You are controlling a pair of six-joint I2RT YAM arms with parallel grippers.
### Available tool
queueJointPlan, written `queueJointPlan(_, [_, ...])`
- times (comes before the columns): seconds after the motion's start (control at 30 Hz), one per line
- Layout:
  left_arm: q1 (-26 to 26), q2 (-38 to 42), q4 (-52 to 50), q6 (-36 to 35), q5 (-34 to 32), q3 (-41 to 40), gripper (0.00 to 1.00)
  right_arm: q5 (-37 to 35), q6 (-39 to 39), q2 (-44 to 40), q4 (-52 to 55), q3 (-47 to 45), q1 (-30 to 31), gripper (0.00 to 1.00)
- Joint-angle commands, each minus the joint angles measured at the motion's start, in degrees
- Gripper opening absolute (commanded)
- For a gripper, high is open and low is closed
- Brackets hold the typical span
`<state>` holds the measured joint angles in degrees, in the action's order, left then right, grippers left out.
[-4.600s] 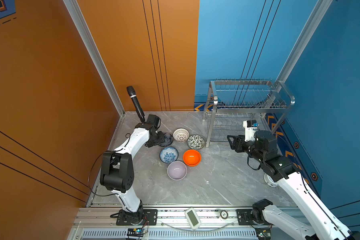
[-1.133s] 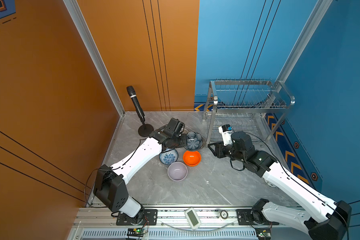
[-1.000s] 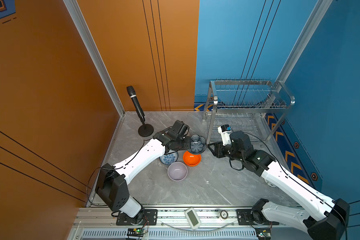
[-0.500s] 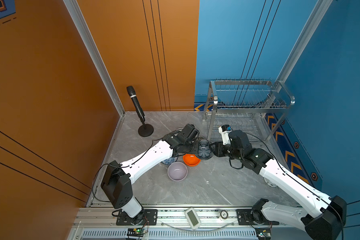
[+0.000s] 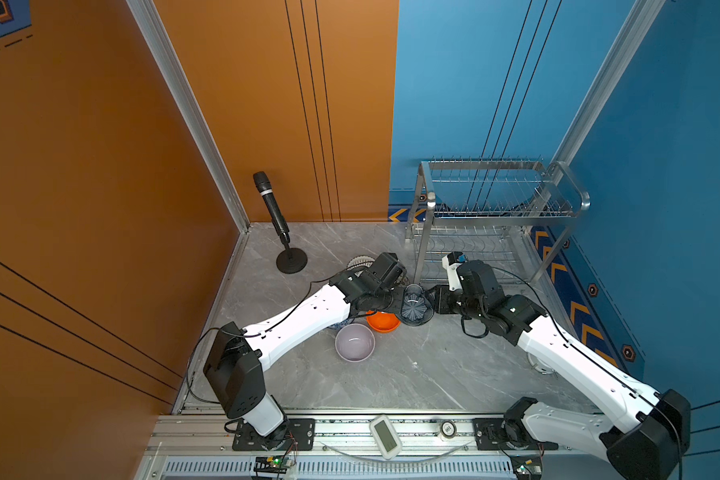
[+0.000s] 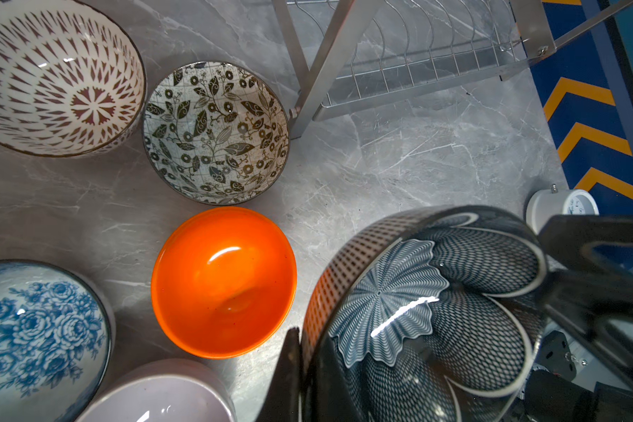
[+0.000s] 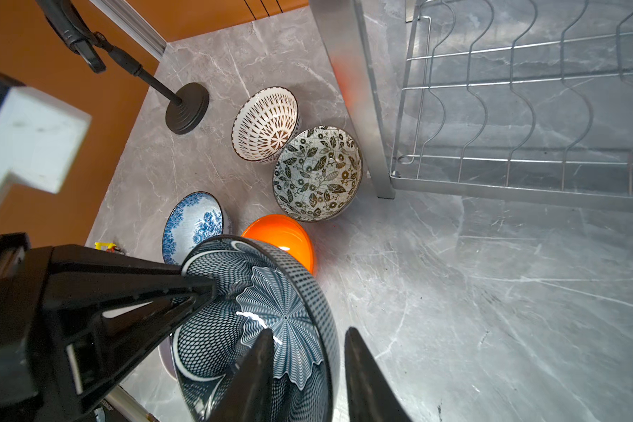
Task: Load bowls into a dish rack
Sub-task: Place the bowl in the dish rack.
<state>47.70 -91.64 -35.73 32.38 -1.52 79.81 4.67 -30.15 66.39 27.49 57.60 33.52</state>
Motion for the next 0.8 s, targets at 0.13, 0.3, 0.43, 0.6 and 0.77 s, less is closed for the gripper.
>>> queueJointPlan(0.13, [0.72,1.08,2.32,-0.83,-1.20,2.08,0.00,-0.28,-1.23,1.03,2.05,0.15,-0.35,0.31])
queueJointPlan(0.3, [0.86,1.06,2.83,-0.72,-1.30,2.14,0.00,0.34,-1.23,1.25,2.83,-0.08,-0.30,0.28])
queueJointPlan(0.43, [0.97,0.98,3.35,-0.27,-1.36,2.12,0.00,0.80,-1.23,1.57,2.88,-0.30,-0.32,0.24])
queueJointPlan(0.6, [1.34,1.24,4.25,0.14,-1.26,2.05,0.00,1.17,-1.31,2.21,2.92,-0.35,-0.40,0.22])
queueJointPlan(0.77, [1.34,1.59,4.55,0.24,-1.52,1.91,0.00,1.05,-1.57,2.44,3.01,-0.56,-0.34,0.20])
